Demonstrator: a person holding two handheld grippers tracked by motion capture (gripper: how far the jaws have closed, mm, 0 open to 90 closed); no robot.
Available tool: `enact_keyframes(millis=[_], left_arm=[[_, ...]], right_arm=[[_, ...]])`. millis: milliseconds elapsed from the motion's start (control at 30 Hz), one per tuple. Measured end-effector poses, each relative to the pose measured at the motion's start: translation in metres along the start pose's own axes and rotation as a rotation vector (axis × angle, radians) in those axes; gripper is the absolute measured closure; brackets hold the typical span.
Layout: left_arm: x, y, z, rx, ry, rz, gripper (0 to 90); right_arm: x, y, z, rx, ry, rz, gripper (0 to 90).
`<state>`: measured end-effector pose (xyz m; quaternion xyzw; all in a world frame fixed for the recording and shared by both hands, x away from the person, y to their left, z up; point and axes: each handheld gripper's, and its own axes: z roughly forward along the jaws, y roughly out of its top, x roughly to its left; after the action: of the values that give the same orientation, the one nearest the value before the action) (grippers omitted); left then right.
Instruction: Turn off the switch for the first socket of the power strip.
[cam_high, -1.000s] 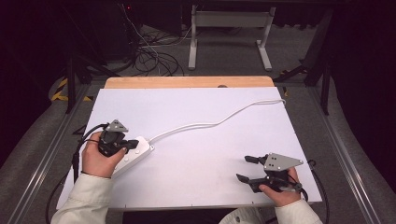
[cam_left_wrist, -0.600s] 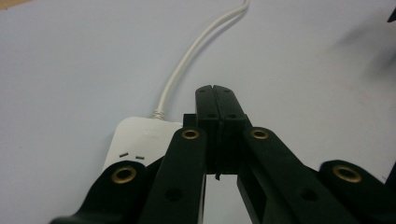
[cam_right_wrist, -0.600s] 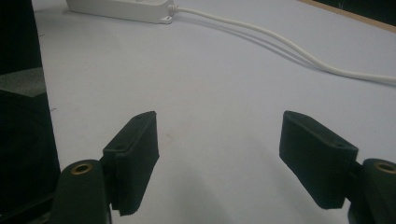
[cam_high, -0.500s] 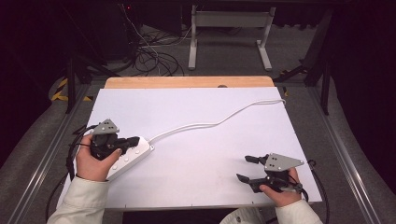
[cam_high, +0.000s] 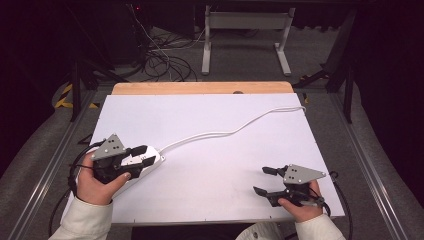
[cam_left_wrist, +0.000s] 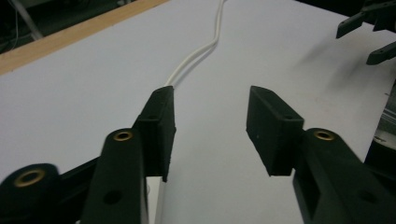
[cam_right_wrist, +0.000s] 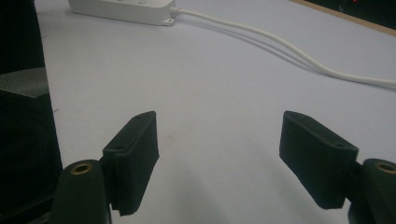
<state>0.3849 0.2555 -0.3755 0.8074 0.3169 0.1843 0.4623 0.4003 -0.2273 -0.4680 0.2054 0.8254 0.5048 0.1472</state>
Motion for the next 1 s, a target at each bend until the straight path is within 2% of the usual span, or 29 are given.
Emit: enact_keyframes(millis=[67, 100, 200, 267, 300, 333, 367, 467, 633, 900, 1000], left_arm=[[-0.002, -0.001, 0.001, -0.019, -0.006, 0.005, 46.7], [-0.004, -0.003, 0.002, -0.045, -0.032, 0.013, 45.1], [-0.007, -0.006, 0.004, -0.063, -0.037, 0.016, 37.8], [-0.010, -0.010, 0.007, -0.081, -0.032, 0.033, 35.7], [-0.012, -0.012, 0.008, -0.085, -0.035, 0.037, 31.3], [-0.013, -0.014, 0.009, -0.088, -0.042, 0.035, 29.9], [-0.015, -0.018, 0.011, -0.102, -0.066, 0.029, 28.9], [-0.017, -0.023, 0.014, -0.116, -0.088, 0.026, 26.0], [-0.019, -0.039, 0.022, -0.137, -0.105, 0.020, 23.6], [-0.020, -0.062, 0.035, -0.159, -0.139, -0.018, 21.8], [-0.020, -0.068, 0.041, -0.162, -0.131, -0.006, 20.4]], right_arm=[[0.000, 0.000, -0.001, 0.001, -0.002, -0.001, 28.7], [0.000, 0.000, -0.001, -0.001, -0.001, -0.001, 28.7], [0.000, 0.000, -0.001, -0.002, -0.001, -0.002, 28.7], [0.000, 0.000, -0.001, -0.003, 0.001, -0.003, 28.7], [0.000, 0.000, -0.002, -0.004, 0.000, -0.003, 28.6], [0.000, 0.000, -0.002, -0.005, -0.001, -0.003, 28.6], [0.000, 0.000, -0.002, -0.005, -0.001, -0.003, 28.6], [0.000, 0.000, -0.002, -0.007, 0.000, -0.004, 28.6], [0.000, 0.001, -0.002, -0.008, 0.000, -0.008, 28.5], [0.001, 0.001, -0.002, -0.007, 0.004, -0.008, 28.3], [0.001, 0.001, -0.002, -0.008, 0.004, -0.007, 28.2]])
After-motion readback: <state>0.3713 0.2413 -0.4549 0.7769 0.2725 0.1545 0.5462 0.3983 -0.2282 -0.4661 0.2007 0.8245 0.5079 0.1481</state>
